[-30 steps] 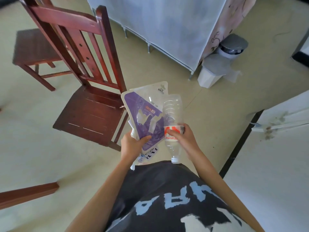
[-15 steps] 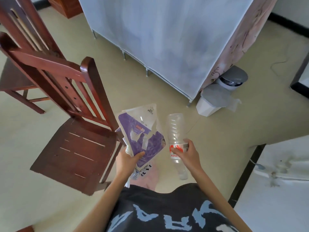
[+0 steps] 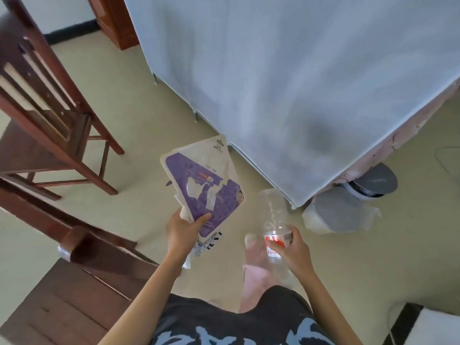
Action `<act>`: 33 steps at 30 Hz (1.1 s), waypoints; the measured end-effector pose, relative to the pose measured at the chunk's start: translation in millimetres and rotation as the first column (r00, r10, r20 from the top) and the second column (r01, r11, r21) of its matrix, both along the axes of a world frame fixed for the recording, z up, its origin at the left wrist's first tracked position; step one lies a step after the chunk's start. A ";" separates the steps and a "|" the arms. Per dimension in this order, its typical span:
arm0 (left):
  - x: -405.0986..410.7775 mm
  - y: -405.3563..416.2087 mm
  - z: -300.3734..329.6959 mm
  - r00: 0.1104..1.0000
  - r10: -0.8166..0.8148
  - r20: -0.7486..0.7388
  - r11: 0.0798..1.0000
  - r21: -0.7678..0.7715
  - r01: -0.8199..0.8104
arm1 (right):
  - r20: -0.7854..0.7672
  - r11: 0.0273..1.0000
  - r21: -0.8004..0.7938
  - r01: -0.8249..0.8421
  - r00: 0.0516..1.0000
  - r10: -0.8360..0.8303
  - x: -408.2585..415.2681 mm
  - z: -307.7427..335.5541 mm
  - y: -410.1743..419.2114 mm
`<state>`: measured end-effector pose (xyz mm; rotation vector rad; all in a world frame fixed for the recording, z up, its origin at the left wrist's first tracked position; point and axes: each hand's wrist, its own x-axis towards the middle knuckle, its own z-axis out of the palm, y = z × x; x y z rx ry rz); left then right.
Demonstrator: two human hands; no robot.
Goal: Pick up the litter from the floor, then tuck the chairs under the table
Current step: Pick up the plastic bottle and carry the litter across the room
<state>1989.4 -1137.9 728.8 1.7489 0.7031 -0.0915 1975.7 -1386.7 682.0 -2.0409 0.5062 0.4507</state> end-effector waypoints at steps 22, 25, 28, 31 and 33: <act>298.0 125.1 -29.9 0.795 0.587 -0.154 0.806 0.017 -0.592 | -0.019 0.728 0.028 -0.685 0.728 0.686 491.4 -0.6 219.3; 365.1 186.4 -22.0 0.806 0.574 -0.143 0.818 0.054 -0.573 | -0.031 0.725 -0.011 -0.689 0.725 0.688 549.3 2.5 263.6; 431.1 236.7 -7.4 0.836 0.537 -0.110 0.843 0.101 -0.528 | -0.040 0.727 -0.043 -0.685 0.729 0.684 604.6 7.9 300.4; 491.3 279.2 -0.3 0.845 0.529 -0.079 0.846 0.116 -0.520 | -0.041 0.728 -0.057 -0.684 0.730 0.683 653.7 11.3 339.1; 529.6 305.6 -2.0 0.841 0.537 -0.068 0.843 0.097 -0.530 | -0.047 0.715 -0.071 -0.695 0.719 0.694 689.2 9.9 367.4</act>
